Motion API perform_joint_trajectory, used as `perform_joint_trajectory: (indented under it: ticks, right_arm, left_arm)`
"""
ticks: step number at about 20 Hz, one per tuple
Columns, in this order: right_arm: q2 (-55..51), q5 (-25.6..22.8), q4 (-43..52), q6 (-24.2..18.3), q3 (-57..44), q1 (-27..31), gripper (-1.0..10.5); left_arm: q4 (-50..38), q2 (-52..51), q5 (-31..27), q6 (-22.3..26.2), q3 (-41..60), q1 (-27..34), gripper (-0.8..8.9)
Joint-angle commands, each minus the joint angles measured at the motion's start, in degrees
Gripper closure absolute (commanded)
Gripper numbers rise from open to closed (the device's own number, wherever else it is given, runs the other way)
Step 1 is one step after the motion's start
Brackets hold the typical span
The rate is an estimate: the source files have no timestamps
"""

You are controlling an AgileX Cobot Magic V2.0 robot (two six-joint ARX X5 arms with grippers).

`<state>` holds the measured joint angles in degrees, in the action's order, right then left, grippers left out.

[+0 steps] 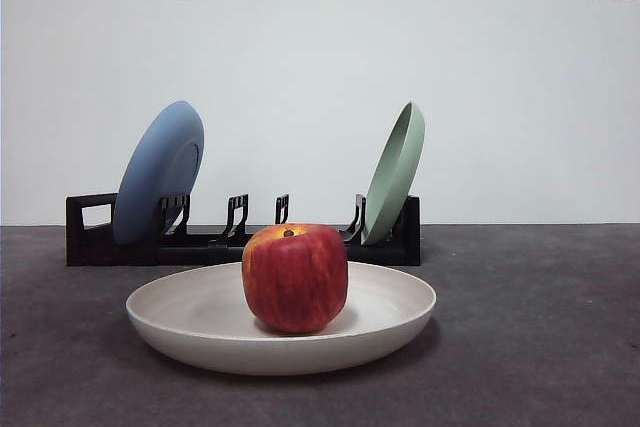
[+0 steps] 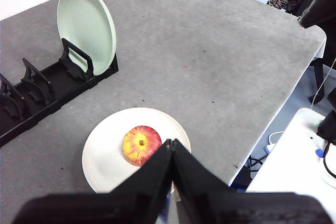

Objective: Take the yellow plate from the plate rack,put the plate on the table,take the apple from the table,put the apple in the plate

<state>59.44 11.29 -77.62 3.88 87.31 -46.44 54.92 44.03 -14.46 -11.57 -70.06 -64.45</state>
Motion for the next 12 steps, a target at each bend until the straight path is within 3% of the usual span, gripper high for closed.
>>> perform_joint_trajectory:
  ticks: [1,12]
  right_arm:
    - [0.35,-0.94,-1.31,0.57,-0.13,-0.07,9.5]
    - [0.72,-9.33,-1.29,0.55,-0.13,-0.07,9.5]
  left_arm:
    - [-0.15,0.00,-0.15,0.72,0.11,0.00,8.17]
    - [-0.15,0.24,-0.15,0.72,0.11,0.00,8.17]
